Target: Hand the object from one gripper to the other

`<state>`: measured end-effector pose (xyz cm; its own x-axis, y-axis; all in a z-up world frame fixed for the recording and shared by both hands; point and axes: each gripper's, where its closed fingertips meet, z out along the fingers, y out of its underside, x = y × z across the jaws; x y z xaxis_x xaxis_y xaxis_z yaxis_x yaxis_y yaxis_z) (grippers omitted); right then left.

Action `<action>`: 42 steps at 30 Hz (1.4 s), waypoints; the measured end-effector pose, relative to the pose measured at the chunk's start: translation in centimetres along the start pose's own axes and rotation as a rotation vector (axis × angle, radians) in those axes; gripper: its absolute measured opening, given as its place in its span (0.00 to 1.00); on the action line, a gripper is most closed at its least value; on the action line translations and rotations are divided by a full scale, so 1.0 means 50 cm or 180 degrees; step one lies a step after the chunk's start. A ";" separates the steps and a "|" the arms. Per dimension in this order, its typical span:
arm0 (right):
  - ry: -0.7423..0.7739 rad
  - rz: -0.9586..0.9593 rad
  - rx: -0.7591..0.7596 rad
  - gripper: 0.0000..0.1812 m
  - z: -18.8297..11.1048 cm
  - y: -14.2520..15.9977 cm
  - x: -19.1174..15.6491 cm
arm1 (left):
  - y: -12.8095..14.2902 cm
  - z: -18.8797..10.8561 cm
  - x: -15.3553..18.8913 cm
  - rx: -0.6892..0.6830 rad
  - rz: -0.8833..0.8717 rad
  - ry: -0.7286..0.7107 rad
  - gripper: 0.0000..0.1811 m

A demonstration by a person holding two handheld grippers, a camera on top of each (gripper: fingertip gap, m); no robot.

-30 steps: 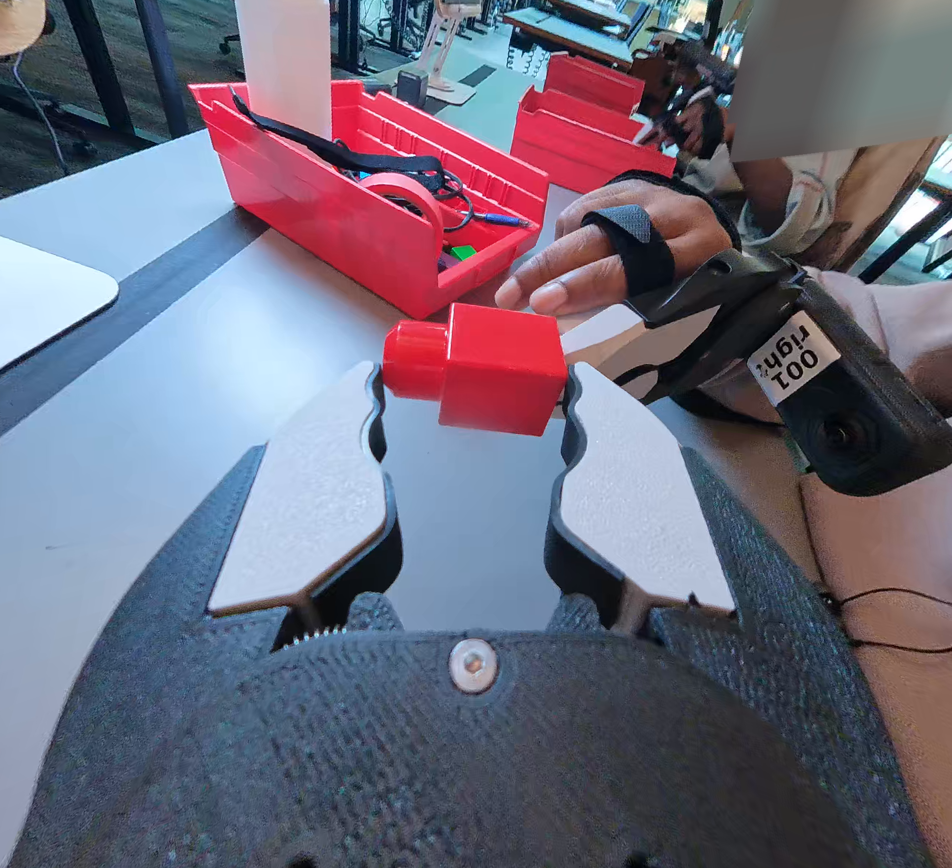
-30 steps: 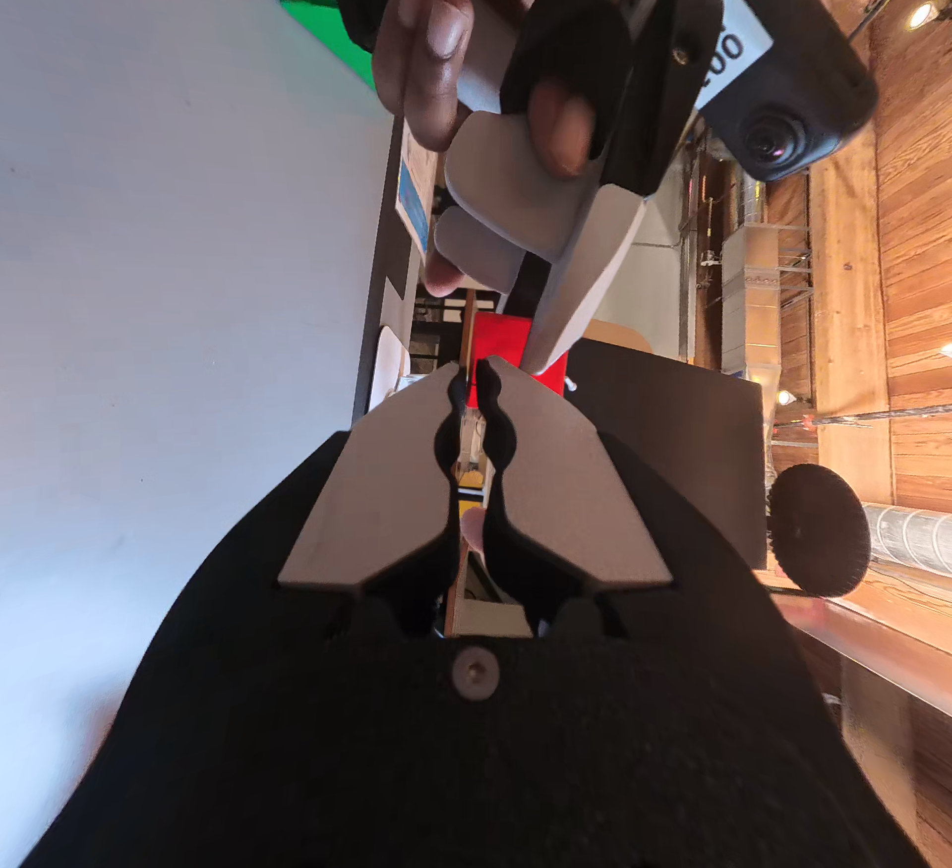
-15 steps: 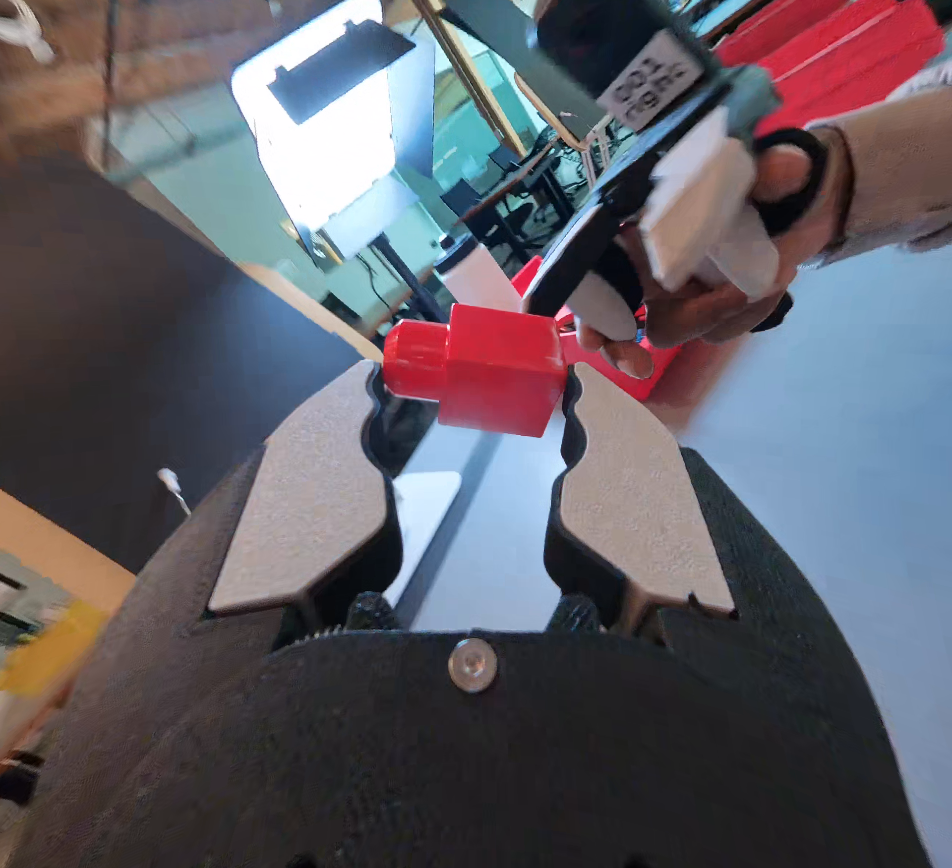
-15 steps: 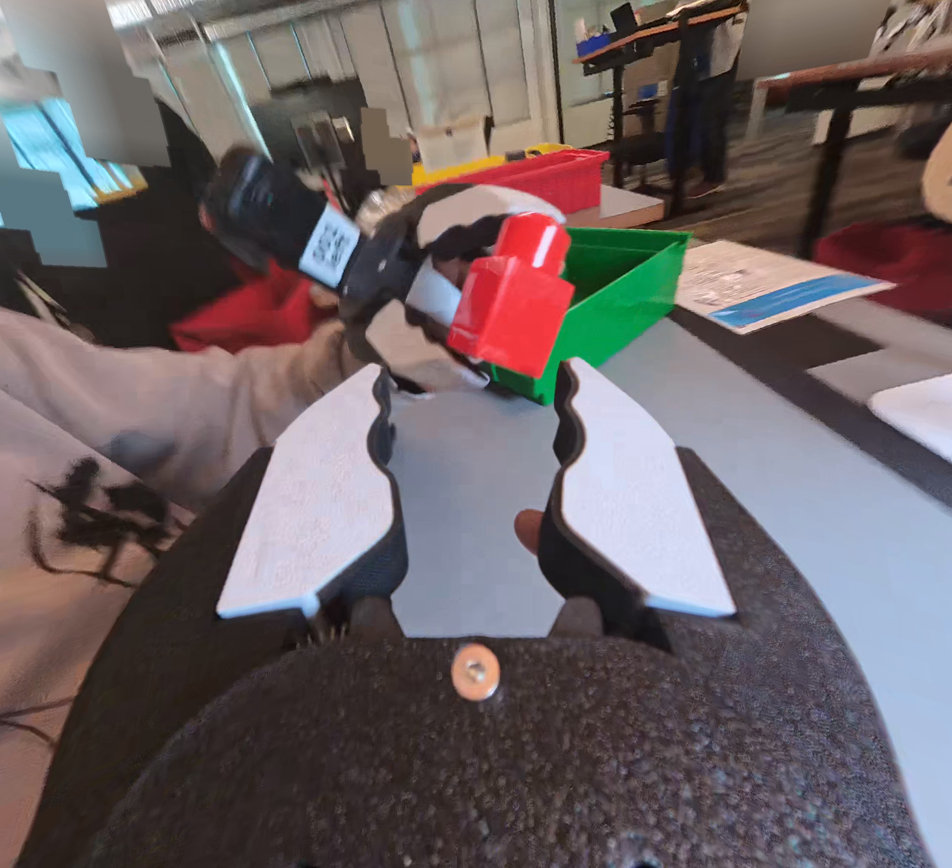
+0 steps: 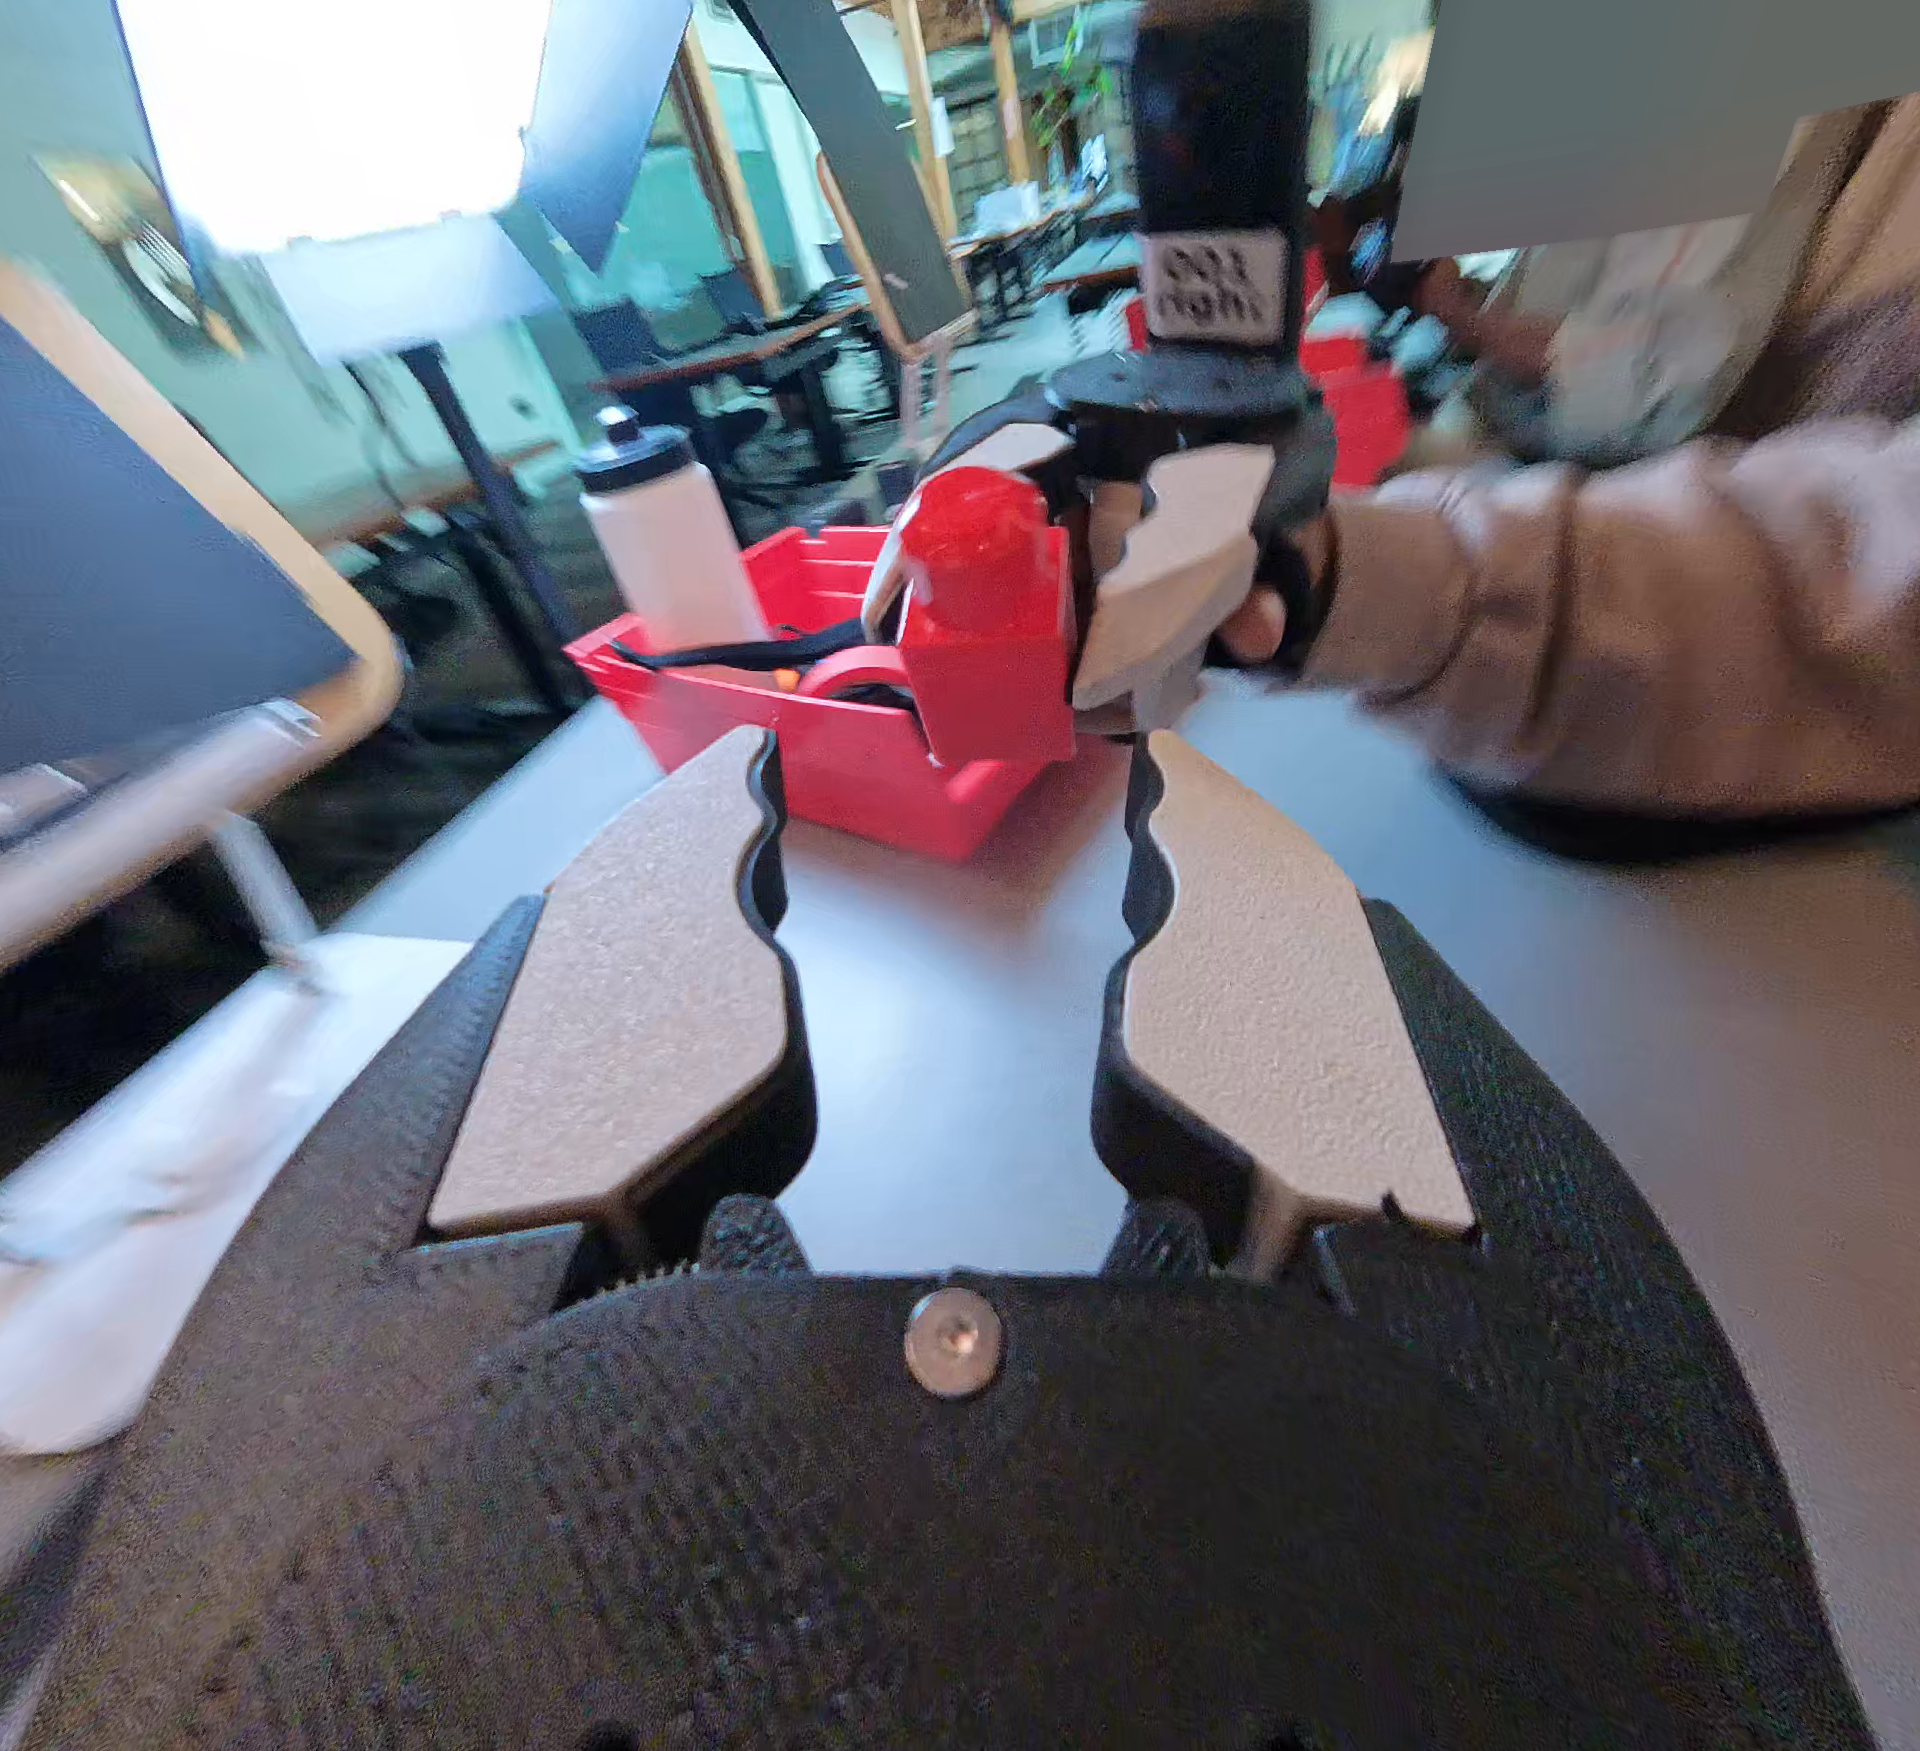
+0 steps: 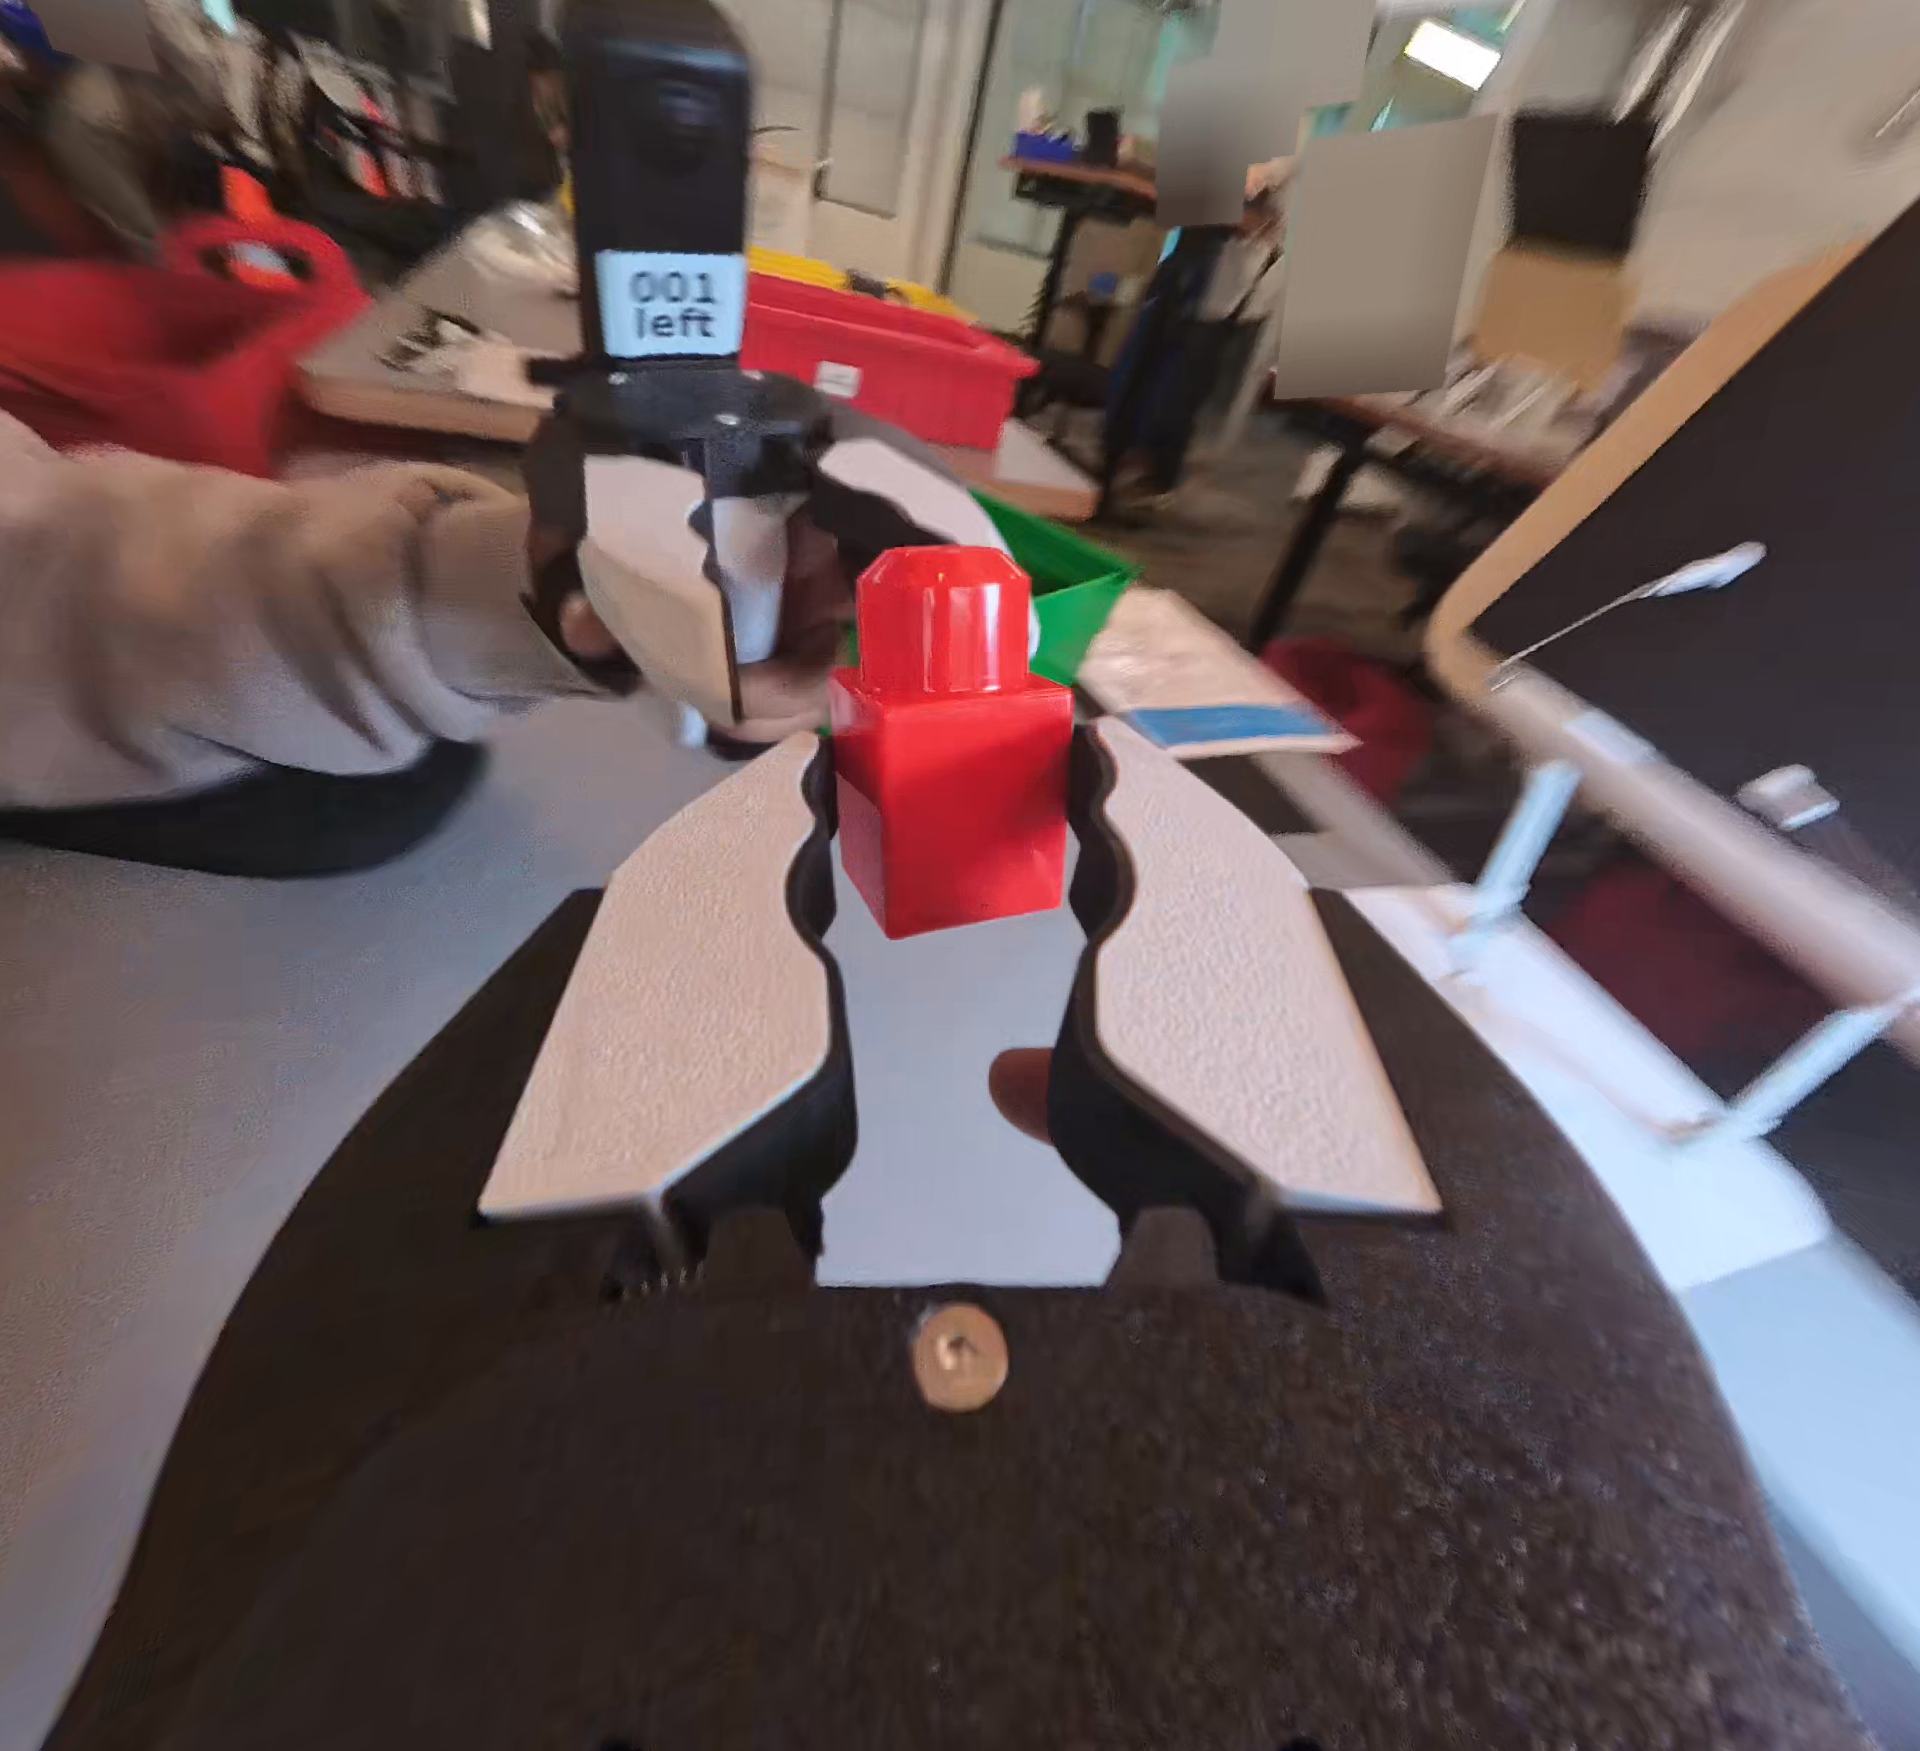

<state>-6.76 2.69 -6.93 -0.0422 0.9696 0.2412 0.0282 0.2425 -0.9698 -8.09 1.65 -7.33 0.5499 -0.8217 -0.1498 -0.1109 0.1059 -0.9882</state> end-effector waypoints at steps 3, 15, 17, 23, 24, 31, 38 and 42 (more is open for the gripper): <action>0.0449 -0.1193 0.0004 0.24 -0.001 -0.014 -0.002 | -0.016 -0.003 -0.002 0.0332 -0.1296 0.0491 0.37; 0.0893 -0.3382 -0.0061 0.24 0.035 -0.025 -0.079 | -0.030 0.006 0.097 0.0252 -0.1812 0.1574 0.36; 0.0905 -0.3175 -0.0146 0.24 0.036 -0.018 -0.065 | -0.024 0.010 0.084 0.0133 -0.1473 0.1290 0.36; 0.0382 -0.1060 -0.0115 0.30 0.019 -0.005 -0.017 | -0.035 -0.007 0.007 -0.0050 0.0073 -0.0031 0.35; 0.0190 -0.0509 -0.0017 0.31 0.014 -0.010 -0.015 | -0.037 -0.011 -0.006 -0.0089 0.0388 -0.0269 0.35; -0.0378 0.1573 0.0115 0.33 0.028 -0.011 -0.014 | -0.019 -0.008 -0.032 -0.0528 0.2531 -0.1370 0.26; -0.0479 0.1560 -0.0317 0.34 0.071 0.039 -0.064 | 0.036 0.030 0.005 -0.0850 0.3398 -0.1253 0.25; -0.0626 0.1462 -0.0208 0.20 0.057 0.044 -0.056 | 0.034 0.041 0.030 -0.0706 0.3245 -0.1022 0.25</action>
<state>-9.42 0.39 -9.87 -0.1978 0.9534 -0.2279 0.1503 -0.2002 -0.9682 -5.76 1.75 -9.32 0.3018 -0.2172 -0.9283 -0.7661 0.5244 -0.3717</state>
